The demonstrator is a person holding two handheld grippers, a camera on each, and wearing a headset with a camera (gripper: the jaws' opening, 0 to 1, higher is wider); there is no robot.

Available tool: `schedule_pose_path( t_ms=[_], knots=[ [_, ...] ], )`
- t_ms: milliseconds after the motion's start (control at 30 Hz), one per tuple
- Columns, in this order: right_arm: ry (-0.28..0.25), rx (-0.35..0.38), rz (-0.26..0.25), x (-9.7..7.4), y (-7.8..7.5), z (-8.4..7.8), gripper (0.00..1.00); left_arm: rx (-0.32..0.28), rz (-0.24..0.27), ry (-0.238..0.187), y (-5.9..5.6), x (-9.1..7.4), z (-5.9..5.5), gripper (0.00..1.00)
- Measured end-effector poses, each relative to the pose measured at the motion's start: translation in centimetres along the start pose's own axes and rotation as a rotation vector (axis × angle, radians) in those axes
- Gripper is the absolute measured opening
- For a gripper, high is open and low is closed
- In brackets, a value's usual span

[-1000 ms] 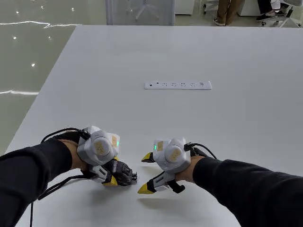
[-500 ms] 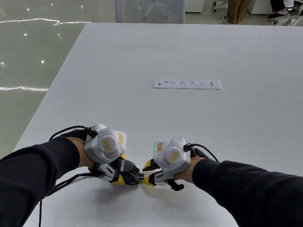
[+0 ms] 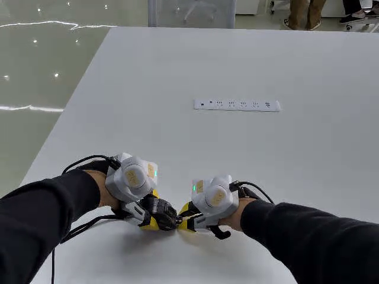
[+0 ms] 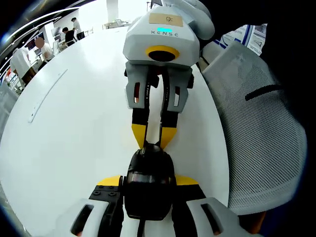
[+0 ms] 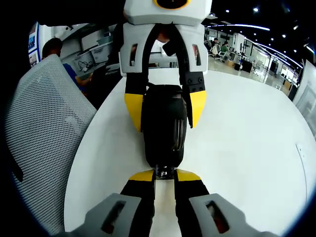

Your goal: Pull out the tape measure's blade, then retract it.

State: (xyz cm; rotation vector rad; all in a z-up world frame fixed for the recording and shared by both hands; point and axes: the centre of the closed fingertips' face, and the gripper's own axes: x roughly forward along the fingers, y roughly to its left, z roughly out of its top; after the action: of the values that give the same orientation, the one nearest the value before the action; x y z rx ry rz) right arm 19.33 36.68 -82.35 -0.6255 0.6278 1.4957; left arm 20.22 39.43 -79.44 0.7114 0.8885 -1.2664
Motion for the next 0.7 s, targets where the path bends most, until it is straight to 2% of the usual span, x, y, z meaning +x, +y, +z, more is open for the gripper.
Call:
schedule_pose_path(
  t_ms=[233, 300, 500, 700],
  knots=[
    [0.002, 0.011, 0.006, -0.77, -0.11, -0.88, 0.10, -0.004, 0.002, -0.004, 0.02, 0.02, 0.08, 0.33],
    [-0.007, 0.014, 0.003, -0.68, -0.04, -0.84, 0.11, -0.007, 0.003, -0.007, 0.03, 0.04, 0.09, 0.33],
    [0.017, -0.022, 0.002, -0.55, -0.11, -0.61, 0.15, -0.015, 0.009, -0.008, -0.01, 0.05, 0.12, 0.34],
    [0.008, 0.005, -0.006, 0.13, 0.01, -0.25, 0.13, -0.020, 0.014, -0.008, 0.00, 0.04, 0.11, 0.34]
  ],
)
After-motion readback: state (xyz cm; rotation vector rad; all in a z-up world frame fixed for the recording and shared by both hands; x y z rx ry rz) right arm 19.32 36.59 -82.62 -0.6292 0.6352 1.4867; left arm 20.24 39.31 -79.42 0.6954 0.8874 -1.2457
